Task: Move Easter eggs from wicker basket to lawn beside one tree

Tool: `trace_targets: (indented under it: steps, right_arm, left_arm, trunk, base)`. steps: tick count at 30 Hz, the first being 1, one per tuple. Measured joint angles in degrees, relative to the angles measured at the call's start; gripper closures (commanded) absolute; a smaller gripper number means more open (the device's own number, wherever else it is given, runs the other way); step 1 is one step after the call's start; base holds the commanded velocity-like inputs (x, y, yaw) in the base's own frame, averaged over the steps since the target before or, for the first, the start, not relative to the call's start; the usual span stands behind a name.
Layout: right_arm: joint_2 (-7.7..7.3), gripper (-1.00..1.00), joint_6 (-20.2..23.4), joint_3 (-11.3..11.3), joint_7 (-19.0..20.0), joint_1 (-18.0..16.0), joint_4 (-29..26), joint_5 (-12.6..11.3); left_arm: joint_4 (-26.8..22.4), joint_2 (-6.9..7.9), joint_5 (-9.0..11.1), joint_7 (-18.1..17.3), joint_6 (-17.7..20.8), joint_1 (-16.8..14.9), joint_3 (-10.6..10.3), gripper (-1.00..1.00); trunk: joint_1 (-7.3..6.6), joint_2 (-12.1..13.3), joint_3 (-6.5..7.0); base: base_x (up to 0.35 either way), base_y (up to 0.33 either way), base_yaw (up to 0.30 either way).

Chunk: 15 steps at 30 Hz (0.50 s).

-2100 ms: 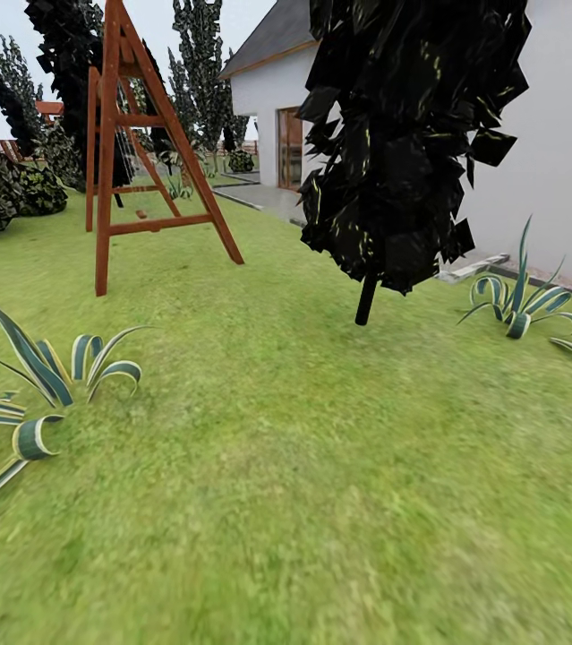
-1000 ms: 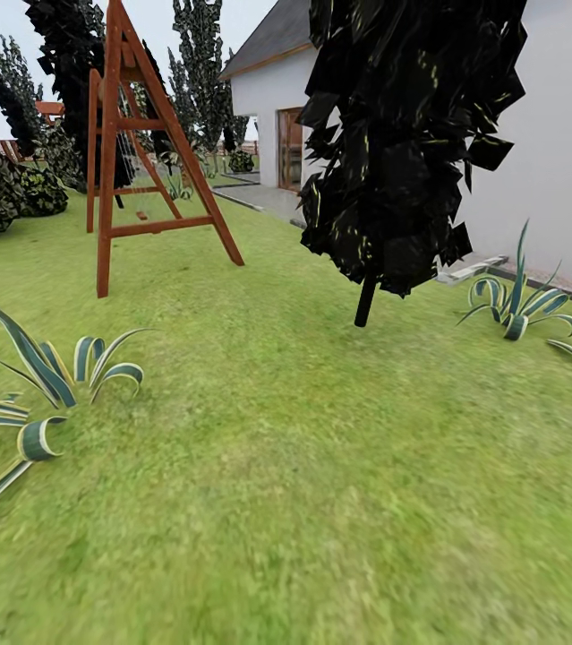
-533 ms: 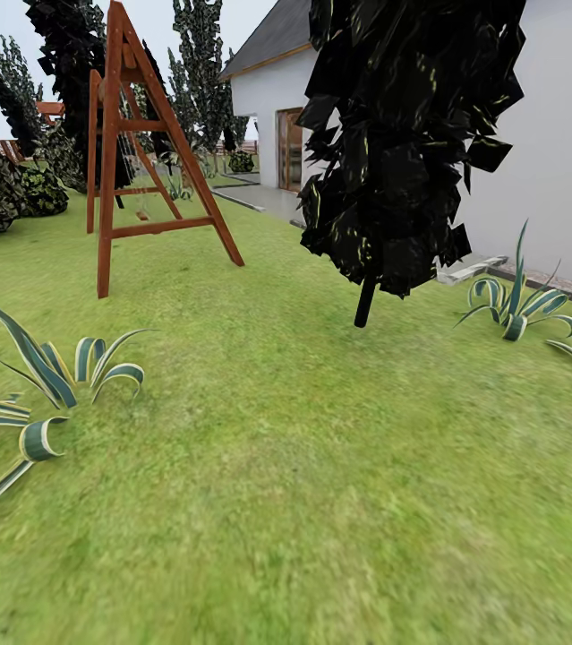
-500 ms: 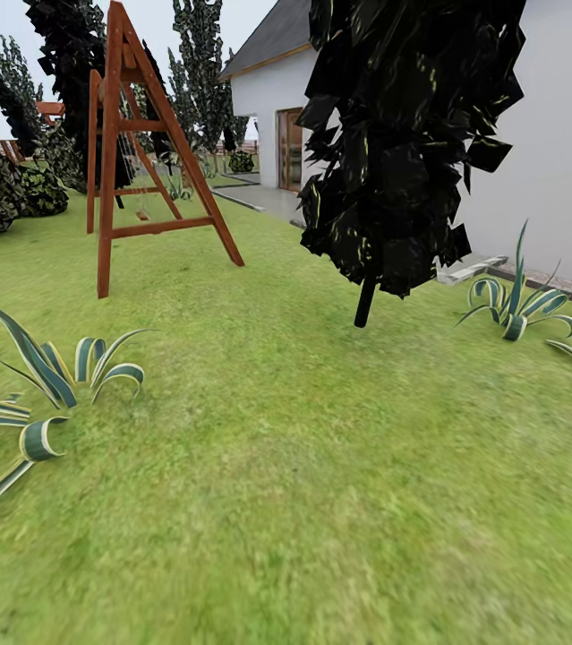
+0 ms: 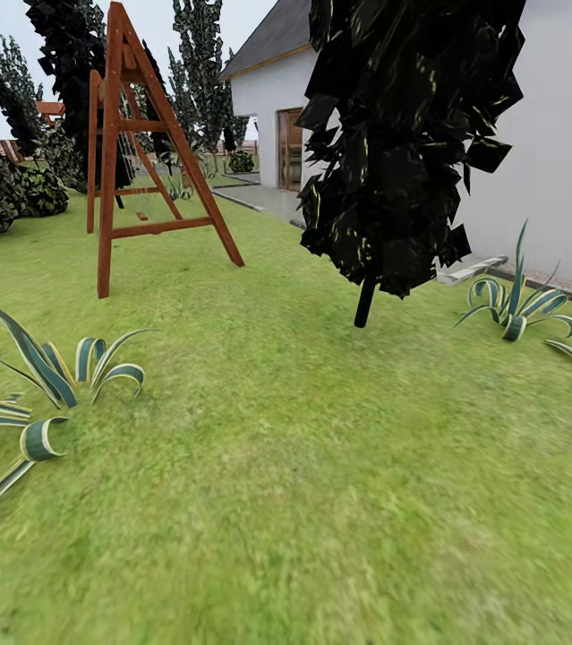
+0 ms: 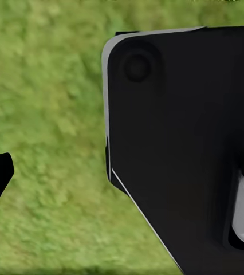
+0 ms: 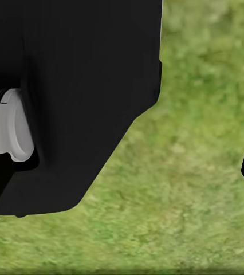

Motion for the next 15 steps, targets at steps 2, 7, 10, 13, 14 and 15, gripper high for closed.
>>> trace_targets:
  steps: [2,7,10,13,14,15]
  right_arm:
    - [0.0,-1.0,0.0,0.0,0.0,0.0,0.0,0.0]
    - [0.0,-1.0,0.0,0.0,0.0,0.0,0.0,0.0]
    - [0.0,-1.0,0.0,0.0,0.0,0.0,-0.1,0.0]
    - [-0.03,-1.0,0.0,0.0,0.0,0.0,-0.4,0.0]
    - [-0.03,-1.0,0.0,0.0,0.0,0.0,-0.5,0.0]
    - [-0.02,-1.0,0.0,0.0,0.0,0.0,-0.5,-0.1]
  left_arm:
    - [-0.1,0.0,0.0,0.0,0.1,0.0,0.0,-1.0]
    - [-0.1,-0.07,0.0,-0.1,0.3,-0.1,0.1,-1.0]
    - [-0.2,-0.09,0.0,-0.2,0.4,-0.3,0.0,-1.0]
    - [-0.2,-0.1,0.0,-0.3,0.3,-0.6,0.0,-1.0]
    - [-0.2,-0.1,0.0,-0.3,0.3,-0.8,0.0,-1.0]
    - [-0.2,-0.1,0.0,-0.3,0.3,-0.9,0.0,-1.0]
  trunk:
    - [0.0,0.0,0.0]
    - [0.0,0.0,0.0]
    - [0.0,0.0,0.0]
    - [0.0,0.0,0.0]
    - [0.0,0.0,0.0]
    - [0.0,0.0,0.0]
  base:
    - [0.0,0.0,0.0]
    - [0.0,0.0,0.0]
    - [0.0,0.0,0.0]
    - [0.0,0.0,0.0]
    - [0.0,0.0,0.0]
    - [0.0,0.0,0.0]
